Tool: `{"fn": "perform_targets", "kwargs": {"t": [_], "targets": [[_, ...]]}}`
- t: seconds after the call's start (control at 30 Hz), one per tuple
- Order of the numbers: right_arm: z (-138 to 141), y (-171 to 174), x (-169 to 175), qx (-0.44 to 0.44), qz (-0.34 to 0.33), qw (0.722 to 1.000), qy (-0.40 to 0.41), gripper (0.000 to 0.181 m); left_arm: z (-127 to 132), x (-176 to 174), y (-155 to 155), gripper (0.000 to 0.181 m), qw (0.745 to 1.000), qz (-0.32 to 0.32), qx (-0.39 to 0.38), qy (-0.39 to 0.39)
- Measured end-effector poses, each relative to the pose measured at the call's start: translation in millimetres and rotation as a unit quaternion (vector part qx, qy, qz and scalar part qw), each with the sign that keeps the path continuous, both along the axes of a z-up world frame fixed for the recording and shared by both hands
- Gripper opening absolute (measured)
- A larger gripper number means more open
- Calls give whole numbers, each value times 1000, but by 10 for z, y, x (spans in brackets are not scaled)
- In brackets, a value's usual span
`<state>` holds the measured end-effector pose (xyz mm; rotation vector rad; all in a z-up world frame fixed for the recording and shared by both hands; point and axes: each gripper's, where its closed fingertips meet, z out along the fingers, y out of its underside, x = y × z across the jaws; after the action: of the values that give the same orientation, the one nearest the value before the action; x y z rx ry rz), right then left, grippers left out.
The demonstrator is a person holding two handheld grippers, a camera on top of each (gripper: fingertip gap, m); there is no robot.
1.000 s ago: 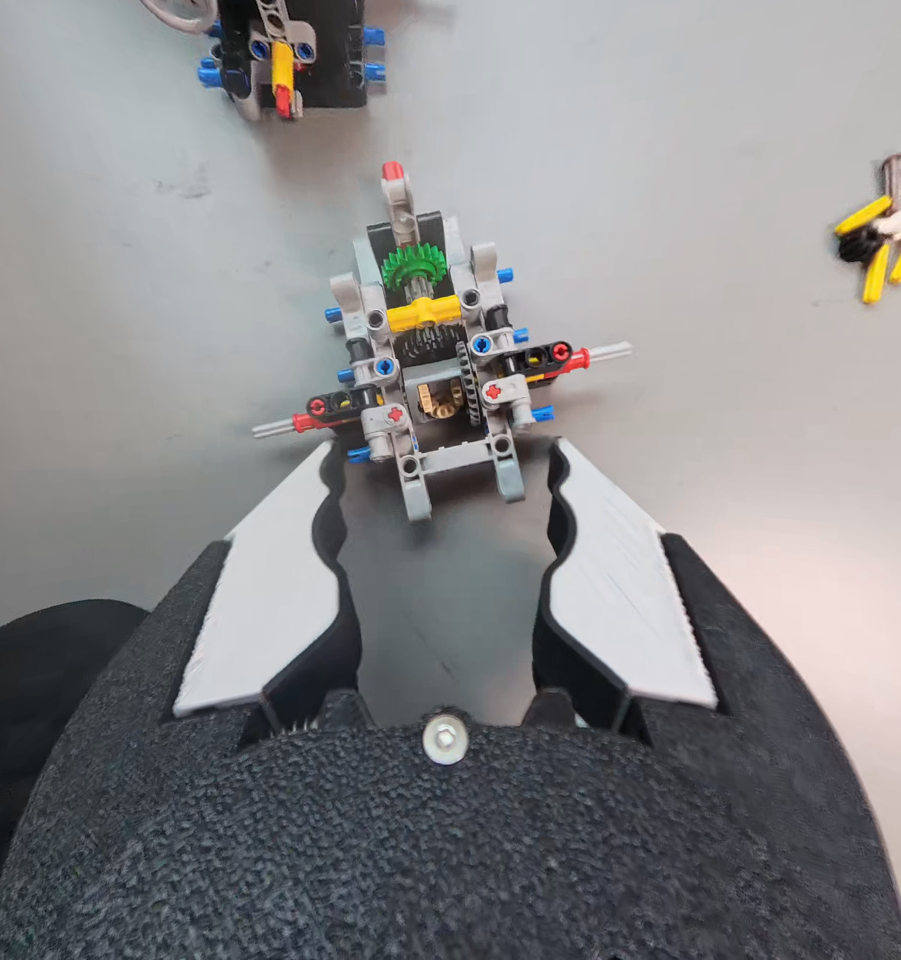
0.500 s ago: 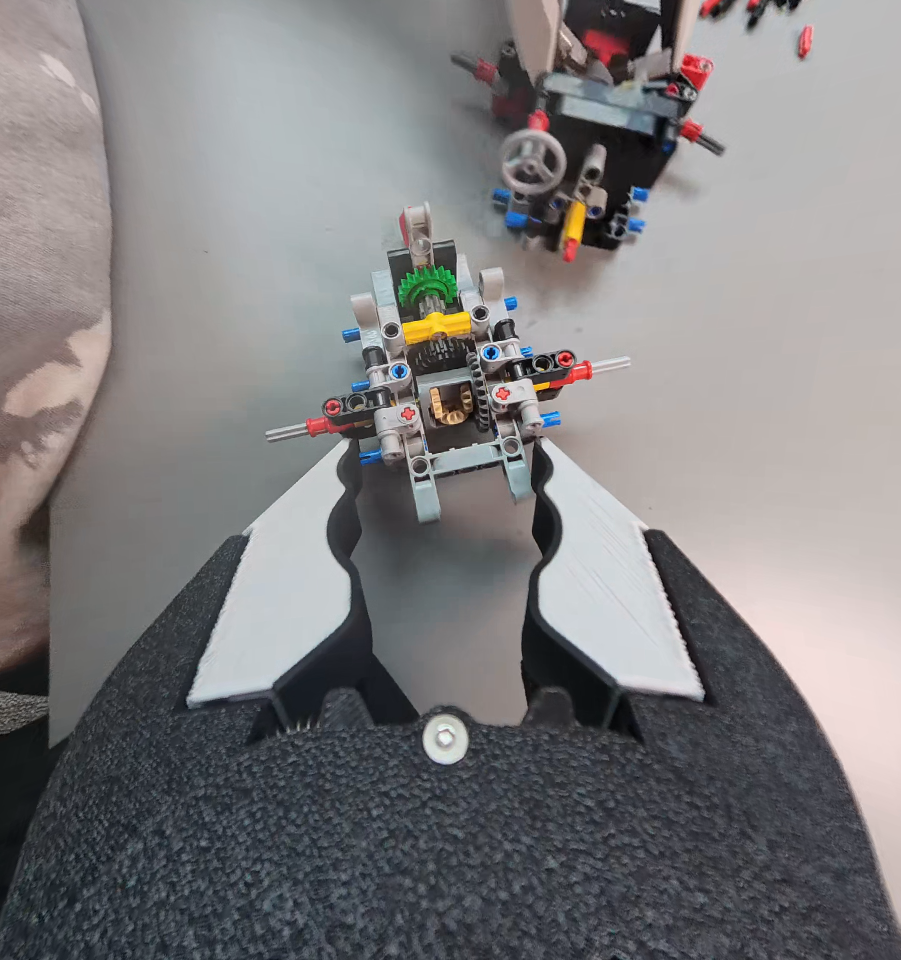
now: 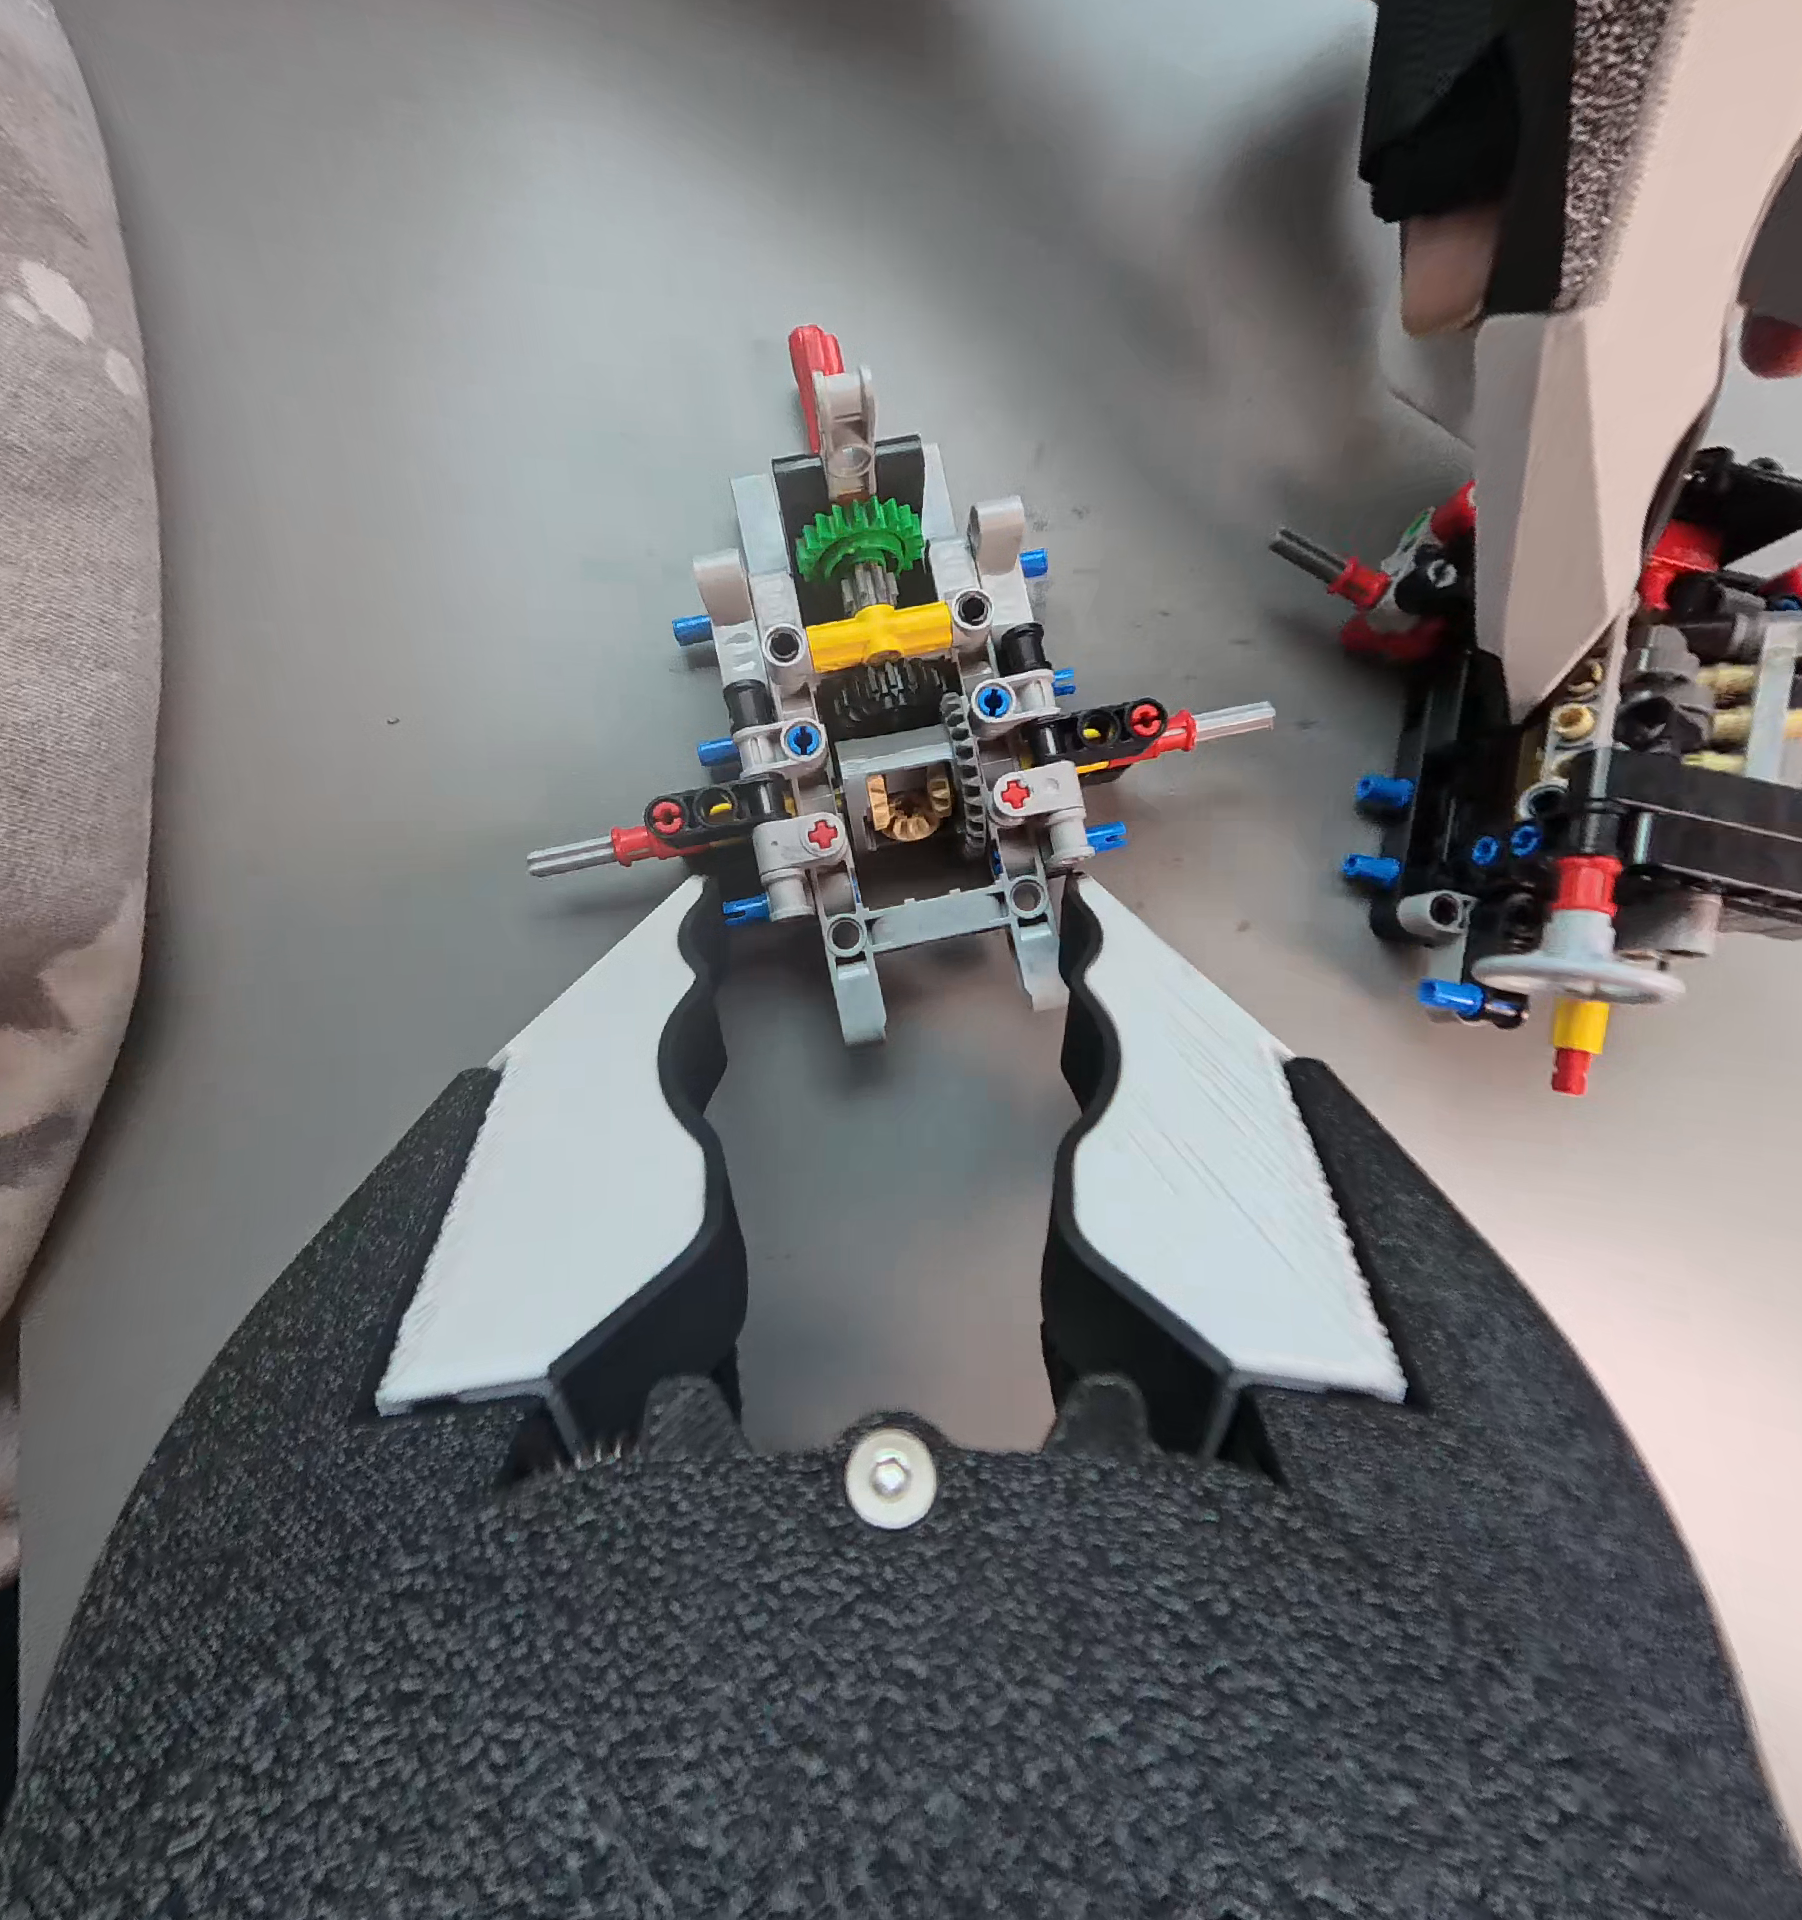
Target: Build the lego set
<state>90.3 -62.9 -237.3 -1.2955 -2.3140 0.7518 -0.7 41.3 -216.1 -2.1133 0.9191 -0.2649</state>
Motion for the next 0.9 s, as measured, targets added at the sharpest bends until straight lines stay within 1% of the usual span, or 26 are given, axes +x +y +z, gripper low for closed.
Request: {"fn": "perform_targets", "kwargs": {"t": [0.13, 0.27, 0.4, 0.53, 0.6, 0.77, 0.9], "targets": [[-1, 23, -33, -10, -1, 1000, 4, 63, 2, -34, 53, 50, 1000, 18, 6, -2], [6, 117, -46, -14, -12, 1000, 7, 63, 6, -112, 66, 50, 999, 43, 8, -14], [29, 207, -98, -21, -29, 999, 18, 63, 10, -192, 126, 50, 997, 78, 14, -25], [74, 173, -155, -30, -25, 999, 29, 63, 15, -267, 209, 50, 993, 109, 24, -27], [73, 188, -170, -21, -24, 999, 29, 63, 21, -308, 231, 50, 992, 118, 27, -25], [110, 317, -128, -16, -35, 999, 30, 63, 75, -375, 171, 50, 992, 122, 31, -31], [179, 566, 15, -7, -57, 998, 29, 63, 143, -434, 37, 49, 991, 124, 30, -35]]}}
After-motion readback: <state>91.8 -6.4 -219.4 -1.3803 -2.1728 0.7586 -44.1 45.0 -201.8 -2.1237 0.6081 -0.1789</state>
